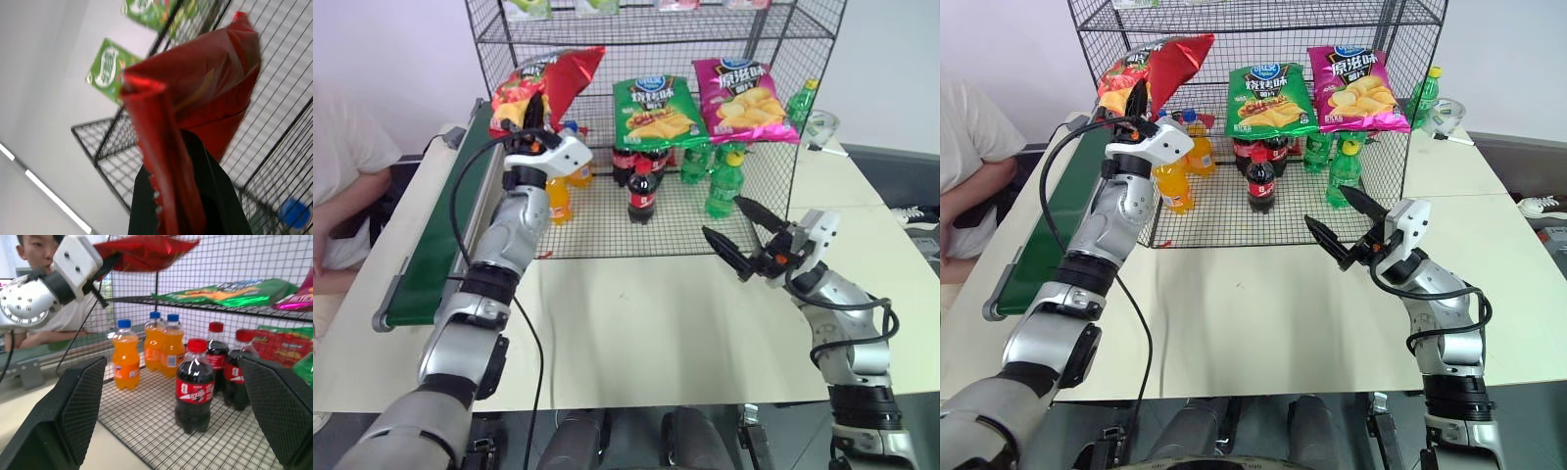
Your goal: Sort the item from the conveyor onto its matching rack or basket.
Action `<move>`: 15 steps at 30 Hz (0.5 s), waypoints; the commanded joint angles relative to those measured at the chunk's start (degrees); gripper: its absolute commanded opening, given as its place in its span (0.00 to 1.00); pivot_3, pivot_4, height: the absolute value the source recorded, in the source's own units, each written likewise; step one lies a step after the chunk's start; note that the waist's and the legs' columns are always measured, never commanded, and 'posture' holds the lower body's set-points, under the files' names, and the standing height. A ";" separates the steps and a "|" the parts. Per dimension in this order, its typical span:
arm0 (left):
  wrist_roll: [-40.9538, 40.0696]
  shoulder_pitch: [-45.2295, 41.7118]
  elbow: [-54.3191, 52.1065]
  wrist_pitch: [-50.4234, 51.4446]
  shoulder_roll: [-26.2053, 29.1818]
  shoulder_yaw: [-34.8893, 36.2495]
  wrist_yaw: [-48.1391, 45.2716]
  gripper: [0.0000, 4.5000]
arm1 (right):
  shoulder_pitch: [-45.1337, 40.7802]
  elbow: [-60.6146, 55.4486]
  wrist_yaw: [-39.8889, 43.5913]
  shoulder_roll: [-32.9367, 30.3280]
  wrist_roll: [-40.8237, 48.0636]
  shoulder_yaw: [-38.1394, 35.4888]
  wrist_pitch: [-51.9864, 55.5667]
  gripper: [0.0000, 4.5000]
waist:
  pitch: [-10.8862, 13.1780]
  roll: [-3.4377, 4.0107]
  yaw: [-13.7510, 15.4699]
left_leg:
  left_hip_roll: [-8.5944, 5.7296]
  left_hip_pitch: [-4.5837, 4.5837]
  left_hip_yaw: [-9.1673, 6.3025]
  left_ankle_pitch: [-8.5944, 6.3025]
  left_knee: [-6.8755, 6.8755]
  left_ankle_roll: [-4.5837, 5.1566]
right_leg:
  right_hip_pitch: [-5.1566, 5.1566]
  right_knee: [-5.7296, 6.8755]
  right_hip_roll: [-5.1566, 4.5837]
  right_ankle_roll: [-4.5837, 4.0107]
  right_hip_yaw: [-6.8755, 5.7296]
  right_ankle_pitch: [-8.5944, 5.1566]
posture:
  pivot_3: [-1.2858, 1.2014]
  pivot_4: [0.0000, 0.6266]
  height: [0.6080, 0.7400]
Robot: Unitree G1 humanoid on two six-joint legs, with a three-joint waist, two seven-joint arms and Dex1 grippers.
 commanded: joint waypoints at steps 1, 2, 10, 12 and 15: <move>0.28 -3.76 2.56 2.04 0.20 -0.97 3.47 0.01 | -0.55 -3.21 -0.49 0.34 0.20 -0.66 -1.35 1.00 | 0.00 0.00 -0.02 | 0.00 -0.02 0.00 0.00 0.01 0.00 | -0.01 0.01 0.00 0.00 0.00 0.00 | 0.52 0.24 1.00; -0.10 -4.53 3.88 2.39 0.11 -0.98 4.56 0.01 | -0.42 -3.21 -0.41 0.33 0.14 -0.57 -1.39 1.00 | 0.00 0.00 -0.03 | 0.00 -0.02 0.01 0.01 0.02 -0.02 | -0.02 0.01 0.00 0.00 0.00 0.00 | 0.52 0.24 1.00; -2.43 -11.45 15.99 1.20 -1.81 -2.98 7.94 0.01 | -1.16 -2.79 -1.49 0.96 -0.72 -0.32 -2.07 1.00 | 0.01 -0.01 -0.07 | 0.00 -0.04 0.03 0.02 0.03 -0.04 | -0.06 0.05 0.01 0.00 0.01 0.00 | 0.52 0.24 1.00; -2.93 -13.22 18.72 1.14 -2.83 -3.36 9.01 0.01 | -1.76 -2.09 -2.48 1.28 -1.24 -0.88 -2.95 1.00 | 0.01 -0.02 -0.03 | 0.00 -0.05 0.03 0.04 0.05 -0.06 | -0.06 0.06 0.01 0.01 0.01 0.00 | 0.52 0.24 1.00; -3.89 -14.52 21.74 1.13 -3.84 -3.98 9.97 0.01 | -1.73 -2.22 -2.90 1.41 -1.13 -1.02 -3.28 1.00 | 0.01 -0.03 -0.03 | -0.01 -0.07 0.03 0.04 0.08 -0.08 | -0.07 0.07 0.01 0.01 0.01 0.00 | 0.52 0.24 1.00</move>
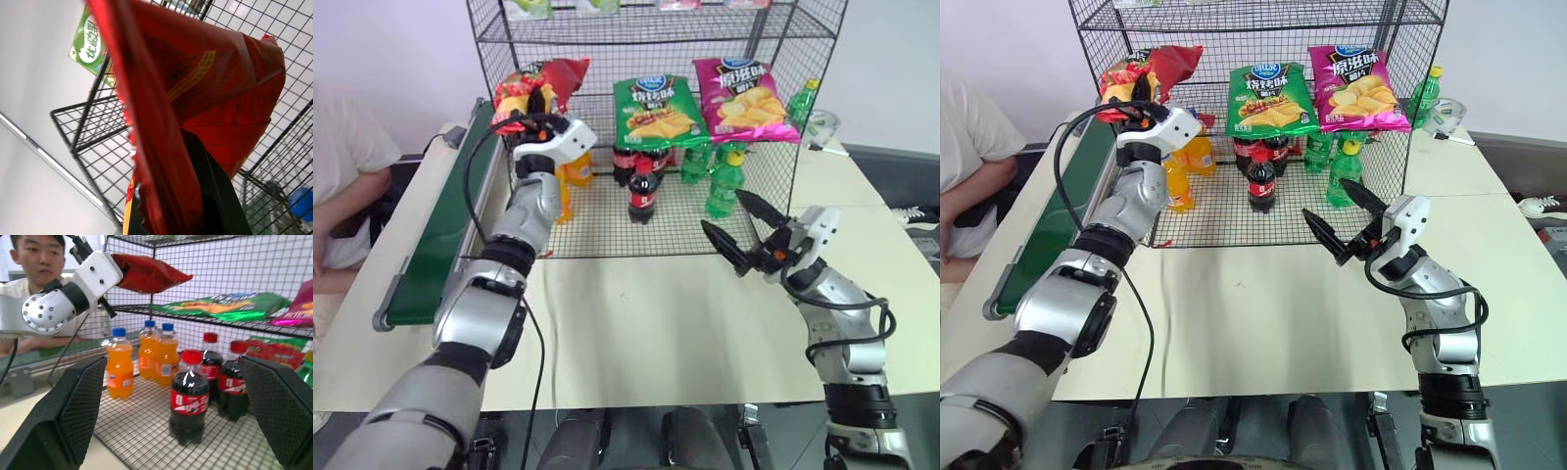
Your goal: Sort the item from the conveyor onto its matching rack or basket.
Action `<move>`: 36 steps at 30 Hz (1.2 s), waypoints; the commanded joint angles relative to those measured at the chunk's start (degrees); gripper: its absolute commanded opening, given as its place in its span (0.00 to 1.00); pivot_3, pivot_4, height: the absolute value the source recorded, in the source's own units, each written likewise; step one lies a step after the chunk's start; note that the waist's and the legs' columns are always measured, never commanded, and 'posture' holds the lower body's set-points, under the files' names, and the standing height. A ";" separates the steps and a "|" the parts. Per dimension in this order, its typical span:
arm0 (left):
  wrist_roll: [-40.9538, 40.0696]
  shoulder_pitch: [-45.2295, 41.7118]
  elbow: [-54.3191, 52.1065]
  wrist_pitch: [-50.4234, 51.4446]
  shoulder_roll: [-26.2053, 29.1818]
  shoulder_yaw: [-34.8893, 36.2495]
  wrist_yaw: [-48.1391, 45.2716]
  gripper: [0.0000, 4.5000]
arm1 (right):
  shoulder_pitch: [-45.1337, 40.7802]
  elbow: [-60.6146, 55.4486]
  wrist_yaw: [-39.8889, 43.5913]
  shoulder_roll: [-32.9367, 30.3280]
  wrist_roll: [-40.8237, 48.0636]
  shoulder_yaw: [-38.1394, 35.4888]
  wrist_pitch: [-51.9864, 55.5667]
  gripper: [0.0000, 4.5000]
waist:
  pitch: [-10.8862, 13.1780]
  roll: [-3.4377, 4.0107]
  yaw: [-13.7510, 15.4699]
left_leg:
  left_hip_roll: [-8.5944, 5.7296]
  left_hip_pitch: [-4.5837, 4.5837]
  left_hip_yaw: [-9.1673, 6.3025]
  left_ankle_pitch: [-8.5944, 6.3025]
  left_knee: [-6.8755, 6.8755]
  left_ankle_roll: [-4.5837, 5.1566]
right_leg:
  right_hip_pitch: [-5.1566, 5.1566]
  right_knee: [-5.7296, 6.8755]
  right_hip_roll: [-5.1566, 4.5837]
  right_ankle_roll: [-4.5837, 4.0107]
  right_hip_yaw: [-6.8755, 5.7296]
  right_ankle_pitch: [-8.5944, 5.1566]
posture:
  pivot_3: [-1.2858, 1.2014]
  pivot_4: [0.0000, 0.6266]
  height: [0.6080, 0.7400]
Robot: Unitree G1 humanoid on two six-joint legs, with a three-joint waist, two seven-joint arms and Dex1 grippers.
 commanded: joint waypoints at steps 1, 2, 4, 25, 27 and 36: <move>-1.89 -2.85 2.52 -0.87 -0.65 -0.37 1.73 0.01 | -0.56 -1.43 -0.50 0.31 -0.11 -1.01 -1.78 1.00 | 0.00 0.00 -0.01 | 0.00 0.00 0.00 0.00 0.00 -0.01 | 0.00 0.00 0.00 0.00 0.00 0.00 | 0.52 0.24 1.00; -2.48 -3.01 3.26 -1.05 -0.91 -0.31 1.77 0.01 | -0.32 -1.51 -0.40 0.18 -0.26 -0.81 -1.88 1.00 | 0.00 -0.01 -0.03 | 0.00 0.00 0.00 0.01 0.00 -0.01 | 0.00 0.01 0.00 0.00 0.00 0.00 | 0.52 0.24 1.00; -3.54 -3.31 4.71 -0.79 -1.31 0.02 1.82 0.01 | 0.05 -1.92 -0.30 0.21 0.20 -0.66 -1.56 1.00 | 0.00 -0.01 -0.09 | 0.00 -0.01 0.01 0.01 0.00 -0.01 | -0.01 0.02 0.00 0.00 0.00 0.00 | 0.52 0.24 1.00; -9.80 -1.94 2.30 -8.12 -0.48 -1.41 -5.89 0.94 | 0.02 -1.37 1.19 -0.20 -0.19 0.08 -1.83 1.00 | -0.01 -0.02 0.23 | 0.00 -0.08 0.02 -0.01 0.25 0.01 | -0.03 0.17 0.01 0.01 0.01 0.00 | 0.52 0.24 1.00; -10.25 0.04 -1.36 -8.16 0.26 -1.00 -7.38 0.94 | 0.03 -1.10 1.46 -0.30 -0.15 -0.14 -1.89 1.00 | -0.01 -0.02 0.24 | -0.02 -0.08 0.02 -0.04 0.31 0.07 | -0.02 0.20 0.01 0.01 0.01 0.00 | 0.52 0.24 1.00; -12.30 14.05 -26.02 -6.62 5.06 1.92 -16.23 0.94 | 0.21 -0.71 2.25 -0.48 0.09 -0.66 -2.03 1.00 | -0.01 -0.01 0.03 | -0.01 -0.09 0.03 -0.03 0.35 0.05 | -0.11 0.34 0.01 0.00 0.13 0.00 | 0.52 0.24 1.00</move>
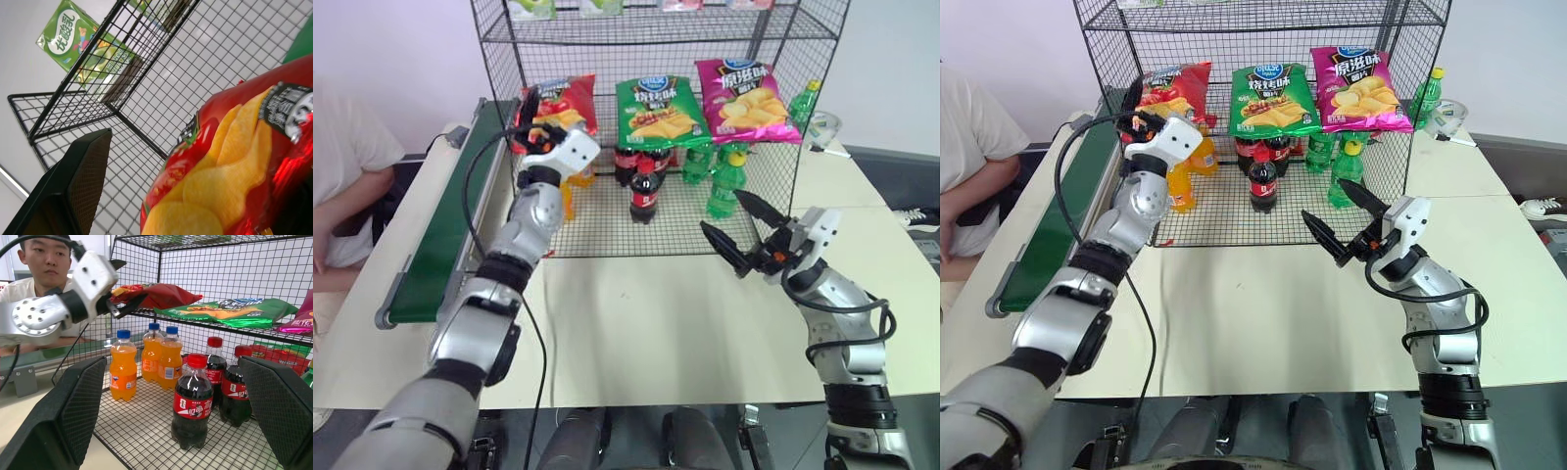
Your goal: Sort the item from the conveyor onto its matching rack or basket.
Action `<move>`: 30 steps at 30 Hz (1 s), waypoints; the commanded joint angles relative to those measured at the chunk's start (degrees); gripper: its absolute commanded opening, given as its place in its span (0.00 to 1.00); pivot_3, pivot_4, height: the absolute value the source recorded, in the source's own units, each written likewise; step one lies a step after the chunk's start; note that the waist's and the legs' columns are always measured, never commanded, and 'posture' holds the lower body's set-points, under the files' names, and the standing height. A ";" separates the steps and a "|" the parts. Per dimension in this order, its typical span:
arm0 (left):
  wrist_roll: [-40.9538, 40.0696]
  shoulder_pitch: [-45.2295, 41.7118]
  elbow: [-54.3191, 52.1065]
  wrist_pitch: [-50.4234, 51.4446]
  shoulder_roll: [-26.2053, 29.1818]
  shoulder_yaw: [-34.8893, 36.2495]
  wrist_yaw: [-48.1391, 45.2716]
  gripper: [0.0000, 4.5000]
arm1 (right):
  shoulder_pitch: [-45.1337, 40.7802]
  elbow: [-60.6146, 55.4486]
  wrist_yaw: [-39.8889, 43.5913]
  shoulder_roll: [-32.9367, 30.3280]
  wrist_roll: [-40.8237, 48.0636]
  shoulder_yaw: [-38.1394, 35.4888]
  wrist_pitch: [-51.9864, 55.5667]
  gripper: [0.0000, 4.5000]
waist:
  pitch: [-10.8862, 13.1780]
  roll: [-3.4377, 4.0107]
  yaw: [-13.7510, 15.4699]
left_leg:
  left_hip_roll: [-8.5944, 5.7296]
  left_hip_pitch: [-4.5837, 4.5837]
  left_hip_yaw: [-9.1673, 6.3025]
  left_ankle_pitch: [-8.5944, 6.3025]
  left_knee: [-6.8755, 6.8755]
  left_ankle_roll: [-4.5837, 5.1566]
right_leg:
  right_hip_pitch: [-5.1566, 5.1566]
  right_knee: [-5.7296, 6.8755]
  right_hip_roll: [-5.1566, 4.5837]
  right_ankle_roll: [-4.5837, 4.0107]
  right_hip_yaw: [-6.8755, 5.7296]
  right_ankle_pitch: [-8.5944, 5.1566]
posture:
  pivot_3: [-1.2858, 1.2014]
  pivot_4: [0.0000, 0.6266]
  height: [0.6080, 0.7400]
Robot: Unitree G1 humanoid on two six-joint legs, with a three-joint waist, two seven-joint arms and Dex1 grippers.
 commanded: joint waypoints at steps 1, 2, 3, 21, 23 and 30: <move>-2.60 5.62 -12.97 -2.97 3.15 2.10 -4.70 0.94 | -0.49 -0.96 0.32 -0.29 0.22 -0.86 -1.16 1.00 | 0.00 0.00 -0.14 | 0.00 -0.01 0.00 0.00 0.00 -0.01 | -0.03 0.01 0.00 0.00 0.02 0.00 | 0.52 0.24 1.00; -2.58 8.71 -17.00 -5.40 4.64 1.83 -5.87 0.94 | -0.51 -0.93 0.37 -0.29 0.23 -0.86 -1.15 1.00 | 0.00 0.00 -0.23 | 0.00 -0.02 0.01 0.01 -0.01 -0.01 | -0.05 0.02 0.00 -0.01 0.04 0.00 | 0.52 0.24 1.00; -2.87 11.61 -20.47 -7.29 5.82 2.05 -6.63 0.94 | -0.48 -0.89 0.43 -0.30 0.24 -0.88 -1.17 1.00 | -0.01 0.01 -0.43 | 0.01 -0.04 0.01 0.03 -0.02 -0.06 | -0.09 0.02 0.00 -0.01 0.06 0.00 | 0.52 0.24 1.00; -62.23 49.35 -48.13 22.92 21.63 31.93 -59.16 0.94 | 8.87 -4.17 8.66 -13.09 6.78 -10.76 4.37 1.00 | -0.02 0.07 -1.04 | 0.05 -0.30 -0.03 -0.11 0.12 0.19 | -0.35 0.17 -0.13 -0.06 0.11 -0.02 | 0.52 0.24 1.00; -63.17 51.33 -47.76 22.18 23.43 34.28 -62.86 0.94 | 10.43 -4.13 10.07 -14.73 7.44 -12.33 4.97 1.00 | -0.02 0.06 -0.80 | 0.06 -0.29 -0.03 -0.12 0.15 0.20 | -0.31 0.17 -0.15 -0.07 0.11 -0.03 | 0.52 0.24 1.00; -58.04 53.62 -34.67 14.16 28.46 38.49 -71.25 0.94 | 18.20 -0.67 17.13 -19.71 6.64 -18.60 3.56 1.00 | -0.04 0.10 0.21 | 0.05 -0.27 0.05 -0.16 0.13 0.25 | -0.29 0.11 -0.27 -0.10 0.09 -0.04 | 0.52 0.24 1.00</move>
